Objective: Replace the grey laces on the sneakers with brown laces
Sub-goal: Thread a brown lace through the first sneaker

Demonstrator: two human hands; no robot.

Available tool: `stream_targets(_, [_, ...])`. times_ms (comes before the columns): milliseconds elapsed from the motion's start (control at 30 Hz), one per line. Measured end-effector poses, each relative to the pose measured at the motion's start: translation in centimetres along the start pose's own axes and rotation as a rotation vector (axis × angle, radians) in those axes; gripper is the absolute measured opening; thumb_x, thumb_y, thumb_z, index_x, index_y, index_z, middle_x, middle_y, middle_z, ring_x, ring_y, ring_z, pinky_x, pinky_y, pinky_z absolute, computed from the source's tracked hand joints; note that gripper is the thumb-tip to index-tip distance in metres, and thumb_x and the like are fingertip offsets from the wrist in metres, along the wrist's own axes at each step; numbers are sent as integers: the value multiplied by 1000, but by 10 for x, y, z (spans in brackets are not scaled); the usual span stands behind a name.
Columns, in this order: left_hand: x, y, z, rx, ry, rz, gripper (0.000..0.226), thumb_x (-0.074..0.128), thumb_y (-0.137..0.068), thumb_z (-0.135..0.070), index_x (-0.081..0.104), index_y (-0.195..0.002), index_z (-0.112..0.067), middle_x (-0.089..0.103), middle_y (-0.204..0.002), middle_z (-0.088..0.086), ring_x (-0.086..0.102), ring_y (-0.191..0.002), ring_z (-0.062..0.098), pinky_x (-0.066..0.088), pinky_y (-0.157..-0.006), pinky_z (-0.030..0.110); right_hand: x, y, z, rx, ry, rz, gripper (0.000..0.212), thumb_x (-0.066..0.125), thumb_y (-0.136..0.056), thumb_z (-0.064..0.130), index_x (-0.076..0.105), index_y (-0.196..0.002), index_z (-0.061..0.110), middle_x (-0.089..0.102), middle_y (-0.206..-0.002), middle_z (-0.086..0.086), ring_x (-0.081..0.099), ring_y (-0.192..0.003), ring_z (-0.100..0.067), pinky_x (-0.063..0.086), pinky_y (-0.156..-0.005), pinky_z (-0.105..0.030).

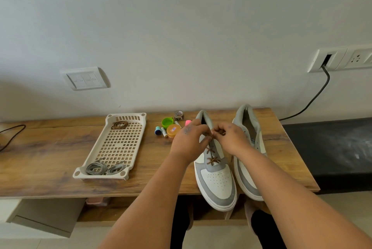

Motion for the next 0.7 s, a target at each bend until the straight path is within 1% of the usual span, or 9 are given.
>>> stream_targets(100, [5,2,7,-153,126,184,11,69,-88,-27,68,-93,-18,51,-87,-7,50,-83,11,38,-66,26,0,1,-5,11,50,16,9,70,-89,29,61,-88,28,63,-89,10,58,-85,-11,38,-65,-19])
stream_targets(167, [10,7,14,-353,403,378,7,70,-88,-23,67,-90,-17,54,-81,-7,50,-79,9,40,-69,23,-6,0,-5,14,114,-11,17,76,-83,29,61,-91,30,61,-94,10,57,-93,-12,41,-73,-24])
stream_targets(233, [12,10,19,-455,599,486,4,69,-90,-21,67,-90,-17,62,-85,-5,56,-82,7,45,-75,22,-15,2,1,10,123,63,20,81,-78,28,64,-87,31,61,-89,11,59,-89,-11,44,-73,-23])
stream_targets(267, [11,11,20,-470,641,495,3,67,-92,-21,67,-91,-18,63,-85,-5,57,-79,3,45,-72,18,-18,5,5,-3,119,142,20,84,-75,29,66,-84,31,62,-83,12,60,-83,-8,44,-70,-20])
stream_targets(333, [7,10,21,-475,677,487,6,61,-97,-21,64,-93,-19,59,-80,-8,50,-59,-9,38,-56,9,-20,13,14,-32,123,270,23,88,-68,33,71,-82,27,61,-74,13,57,-71,-1,42,-63,-15])
stream_targets(400, [7,8,22,-472,682,469,8,58,-99,-21,64,-95,-16,57,-77,-9,47,-50,-12,34,-49,5,-18,17,18,-55,119,234,25,89,-66,34,73,-81,25,61,-69,14,55,-64,1,41,-59,-13])
stream_targets(500, [9,8,22,-462,671,469,11,58,-99,-23,66,-97,-15,61,-81,-8,50,-61,-9,39,-59,12,-15,18,19,-93,145,142,20,84,-73,34,65,-68,32,61,-65,14,56,-61,1,41,-58,-16])
stream_targets(600, [11,8,22,-462,672,426,15,64,-95,-24,70,-99,-12,63,-85,0,55,-82,9,45,-78,23,-15,18,20,-90,203,142,22,77,-80,30,61,-65,33,62,-67,13,58,-64,-2,46,-59,-20])
stream_targets(700, [11,5,22,-459,655,337,8,69,-92,-22,71,-91,-14,49,-67,-3,44,-70,12,40,-69,23,-19,17,19,-54,251,173,10,75,-79,27,69,-73,21,67,-72,7,64,-70,-10,54,-68,-31])
Point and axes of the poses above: each hand's wrist, its own y-axis away from the middle knuckle, its own x-axis out of the palm, z = x × y, the point moved 4 cm from there along -y, towards the middle knuckle
